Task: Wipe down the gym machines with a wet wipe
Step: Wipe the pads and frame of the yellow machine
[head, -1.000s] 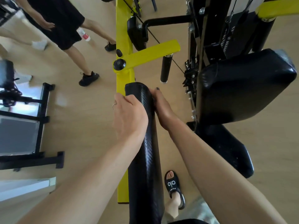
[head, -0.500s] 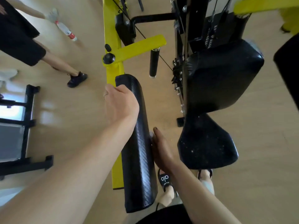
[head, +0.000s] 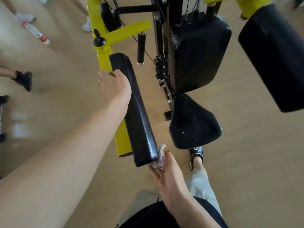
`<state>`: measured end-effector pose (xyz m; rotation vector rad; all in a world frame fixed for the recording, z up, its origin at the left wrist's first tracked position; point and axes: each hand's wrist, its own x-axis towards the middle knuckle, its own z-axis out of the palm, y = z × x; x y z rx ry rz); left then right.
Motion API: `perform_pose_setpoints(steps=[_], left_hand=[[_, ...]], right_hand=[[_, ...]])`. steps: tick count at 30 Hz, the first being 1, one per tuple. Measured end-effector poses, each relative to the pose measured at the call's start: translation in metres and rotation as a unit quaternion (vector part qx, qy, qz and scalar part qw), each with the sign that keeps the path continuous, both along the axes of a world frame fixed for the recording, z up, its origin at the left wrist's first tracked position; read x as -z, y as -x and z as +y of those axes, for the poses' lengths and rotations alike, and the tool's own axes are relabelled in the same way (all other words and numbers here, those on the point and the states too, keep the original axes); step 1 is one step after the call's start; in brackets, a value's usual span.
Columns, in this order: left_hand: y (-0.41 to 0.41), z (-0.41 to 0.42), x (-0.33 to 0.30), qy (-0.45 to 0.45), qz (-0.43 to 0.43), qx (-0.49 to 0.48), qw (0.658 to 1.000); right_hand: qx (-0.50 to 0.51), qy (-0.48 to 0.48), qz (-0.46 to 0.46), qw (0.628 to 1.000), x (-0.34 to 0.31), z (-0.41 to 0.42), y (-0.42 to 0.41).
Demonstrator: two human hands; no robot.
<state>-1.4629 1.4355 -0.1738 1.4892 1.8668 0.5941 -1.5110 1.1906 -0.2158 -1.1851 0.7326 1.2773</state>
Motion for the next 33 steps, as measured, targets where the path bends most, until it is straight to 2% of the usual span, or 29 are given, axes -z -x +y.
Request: perform_pose_setpoints(steps=[4,7,9,13,15,18,21,23,25,27,30,33], left_hand=[[0.021,-0.042,-0.002,-0.014,-0.001,0.051,0.999],[0.031,-0.067,-0.001,-0.015,0.002,0.077,0.997],[0.035,-0.077,0.003,-0.019,-0.029,0.068,0.997],[0.042,-0.087,0.005,0.007,-0.102,-0.003,0.995],[0.050,-0.091,0.006,0.014,-0.109,-0.029,0.994],[0.058,-0.103,0.010,0.021,-0.146,-0.049,0.988],[0.057,-0.108,0.008,0.017,-0.218,-0.094,0.971],[0.057,-0.106,0.010,0.023,-0.244,-0.108,0.963],[0.058,-0.105,0.012,0.029,-0.262,-0.113,0.958],[0.060,-0.102,0.022,0.024,-0.269,-0.117,0.956],[0.063,-0.103,0.014,0.028,-0.258,-0.121,0.958],[0.064,-0.106,0.008,0.023,-0.237,-0.087,0.967]], right_hand=[[0.045,-0.047,0.045,0.997,-0.052,0.010,-0.005],[0.031,-0.068,0.054,0.996,-0.080,0.011,-0.011],[0.013,-0.083,0.045,0.995,-0.089,0.011,-0.013],[-0.001,-0.051,0.048,0.998,-0.092,0.016,-0.021],[-0.025,-0.042,0.018,0.999,-0.090,0.020,-0.025],[-0.130,-0.048,-0.111,0.984,-0.070,0.008,-0.014],[-0.260,-0.021,-0.220,0.940,-0.042,-0.010,-0.001],[-0.291,-0.013,-0.269,0.918,-0.056,-0.015,0.006],[-0.304,-0.055,-0.336,0.890,-0.072,-0.009,0.010],[-0.333,-0.118,-0.437,0.827,-0.073,0.002,0.003],[-0.434,-0.118,-0.561,0.694,-0.059,0.038,-0.017],[-0.475,-0.122,-0.634,0.598,-0.053,0.077,-0.043]])
